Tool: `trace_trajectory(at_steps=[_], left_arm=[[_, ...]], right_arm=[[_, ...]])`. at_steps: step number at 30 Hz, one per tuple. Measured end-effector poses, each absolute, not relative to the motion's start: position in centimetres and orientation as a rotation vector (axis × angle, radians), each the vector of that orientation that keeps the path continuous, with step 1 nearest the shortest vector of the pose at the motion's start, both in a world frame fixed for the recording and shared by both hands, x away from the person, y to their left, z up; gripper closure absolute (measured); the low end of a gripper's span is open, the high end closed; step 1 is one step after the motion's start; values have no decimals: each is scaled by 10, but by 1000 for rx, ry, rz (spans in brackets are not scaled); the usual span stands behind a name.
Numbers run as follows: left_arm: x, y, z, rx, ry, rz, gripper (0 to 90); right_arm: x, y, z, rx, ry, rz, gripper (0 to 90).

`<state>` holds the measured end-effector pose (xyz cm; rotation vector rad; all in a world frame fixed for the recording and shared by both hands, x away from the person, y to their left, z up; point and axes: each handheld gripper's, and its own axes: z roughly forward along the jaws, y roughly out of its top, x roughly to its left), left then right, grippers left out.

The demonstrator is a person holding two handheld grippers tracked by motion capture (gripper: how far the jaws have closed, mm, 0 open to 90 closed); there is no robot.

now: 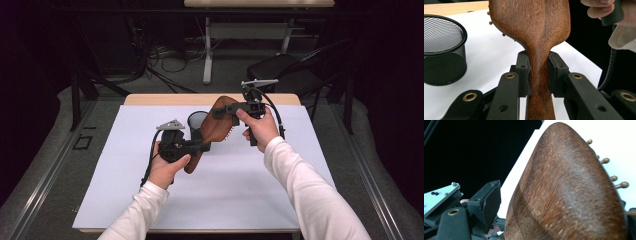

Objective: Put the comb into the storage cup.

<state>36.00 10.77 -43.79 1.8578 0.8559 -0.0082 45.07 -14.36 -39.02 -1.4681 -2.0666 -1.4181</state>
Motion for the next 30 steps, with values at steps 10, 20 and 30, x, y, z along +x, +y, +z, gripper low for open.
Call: trace_trajectory(at_steps=[10,20,30], left_arm=[[360,110,-440,1874,850,-9,730],[361,111,-441,1874,844,-18,730],[361,111,-443,1887,840,-25,730]], right_arm=[[451,-146,-395,-1462,-2054,-1404,248],[451,-151,-397,-1468,-2009,-1425,318],[451,-159,-402,-1458,-1938,-1445,383]])
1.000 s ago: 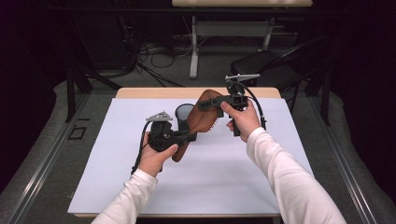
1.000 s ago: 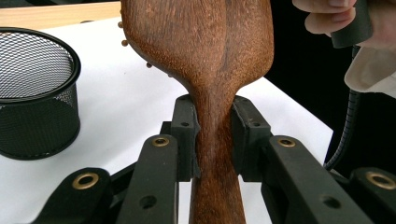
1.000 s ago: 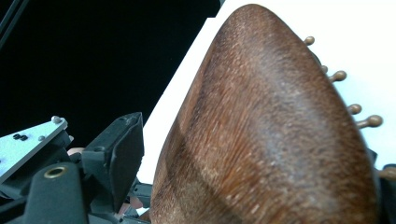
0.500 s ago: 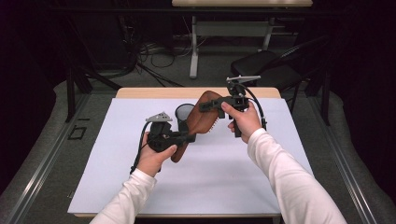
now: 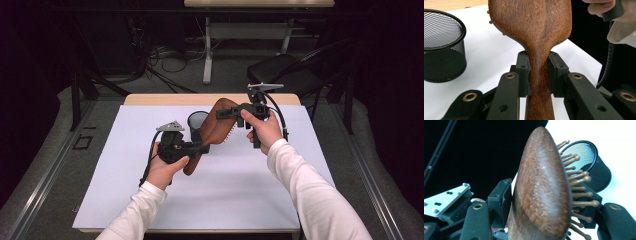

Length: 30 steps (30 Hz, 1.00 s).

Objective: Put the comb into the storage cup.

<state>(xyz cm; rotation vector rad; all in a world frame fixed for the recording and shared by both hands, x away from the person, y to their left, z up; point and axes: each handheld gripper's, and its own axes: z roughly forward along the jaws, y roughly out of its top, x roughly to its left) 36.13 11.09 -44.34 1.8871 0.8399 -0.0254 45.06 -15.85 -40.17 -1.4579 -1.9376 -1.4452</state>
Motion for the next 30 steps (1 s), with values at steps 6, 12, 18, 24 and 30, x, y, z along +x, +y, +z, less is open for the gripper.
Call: trace_trajectory(at_steps=[6,12,18,24,30], left_arm=[[362,110,-444,1891,842,-28,730],[363,111,-446,1891,846,-30,730],[364,109,-449,1899,851,-30,729],[365,108,-451,1908,852,-31,728],[365,105,-455,1919,852,-35,727]], right_arm=[[451,-161,-404,-1458,-1911,-1445,395],[451,-163,-404,-1456,-1892,-1446,419],[451,-162,-404,-1457,-1885,-1451,437],[451,-162,-404,-1459,-1890,-1452,446],[450,-161,-403,-1449,-1886,-1466,466]])
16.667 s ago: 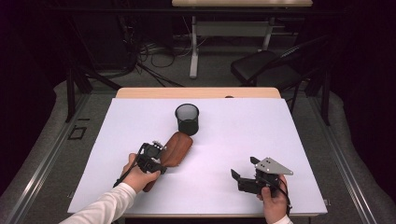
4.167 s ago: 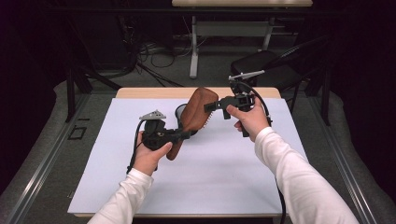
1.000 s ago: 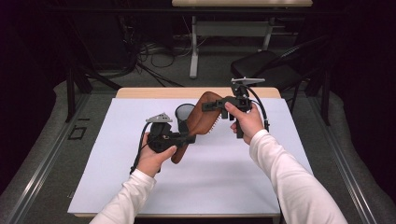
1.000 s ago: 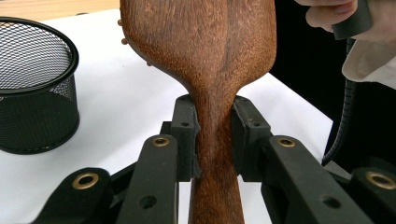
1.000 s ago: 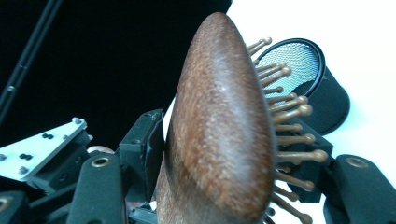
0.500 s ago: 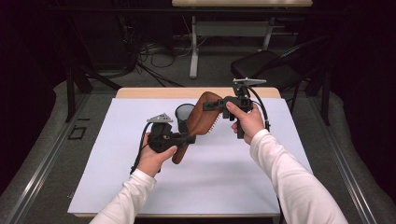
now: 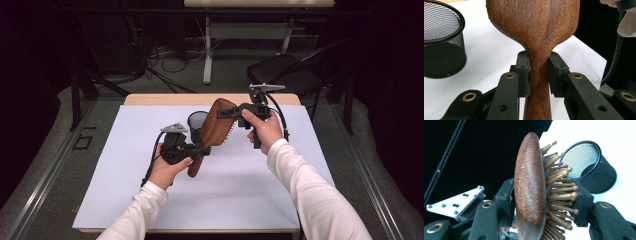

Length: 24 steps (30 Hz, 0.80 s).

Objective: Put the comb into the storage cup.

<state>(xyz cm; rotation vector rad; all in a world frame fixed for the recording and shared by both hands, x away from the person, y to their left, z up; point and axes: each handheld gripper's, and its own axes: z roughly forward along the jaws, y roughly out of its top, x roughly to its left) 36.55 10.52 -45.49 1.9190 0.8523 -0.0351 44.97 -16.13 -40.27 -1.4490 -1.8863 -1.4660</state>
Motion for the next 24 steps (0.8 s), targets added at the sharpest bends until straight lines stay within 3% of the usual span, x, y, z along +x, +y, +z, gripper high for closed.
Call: trace_trajectory(at_steps=[24], left_arm=[[366,104,-458,1917,857,-37,714]], right_arm=[[446,-161,-399,-1460,-1899,-1448,493]])
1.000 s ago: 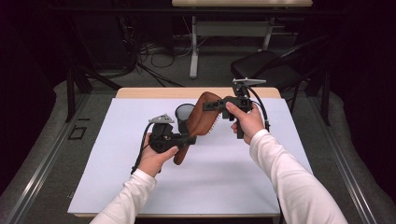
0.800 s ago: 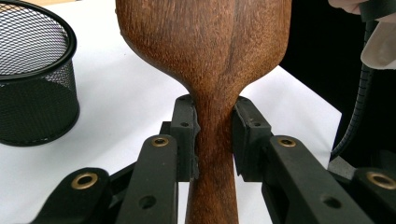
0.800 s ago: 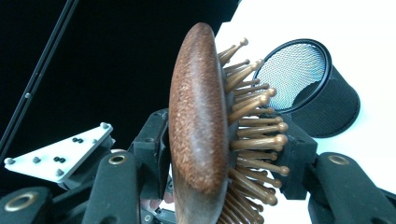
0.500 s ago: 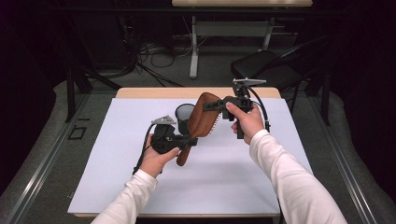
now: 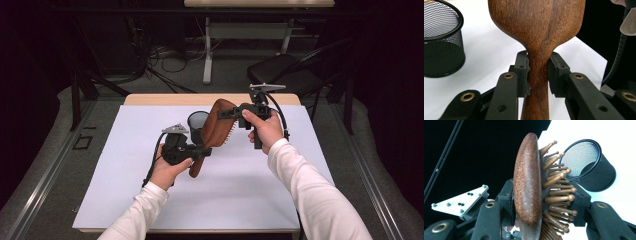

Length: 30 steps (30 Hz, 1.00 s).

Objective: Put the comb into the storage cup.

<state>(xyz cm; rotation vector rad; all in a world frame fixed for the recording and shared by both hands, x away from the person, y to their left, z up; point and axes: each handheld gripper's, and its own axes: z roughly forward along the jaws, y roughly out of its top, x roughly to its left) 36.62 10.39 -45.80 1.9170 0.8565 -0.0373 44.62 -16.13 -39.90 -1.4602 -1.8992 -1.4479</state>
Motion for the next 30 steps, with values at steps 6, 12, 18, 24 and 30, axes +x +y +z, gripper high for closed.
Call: trace_trajectory(at_steps=[6,12,18,24,30], left_arm=[[366,104,-458,1908,866,-35,708],[366,105,-457,1903,881,-31,693],[364,108,-456,1890,896,-18,646],[363,111,-455,1882,912,7,598],[361,112,-455,1878,924,26,546]], right_arm=[[446,-162,-399,-1467,-1891,-1452,494],[446,-162,-397,-1464,-1900,-1450,495],[446,-163,-396,-1480,-1905,-1458,496],[447,-165,-396,-1481,-1903,-1466,496],[447,-166,-394,-1482,-1906,-1459,496]])
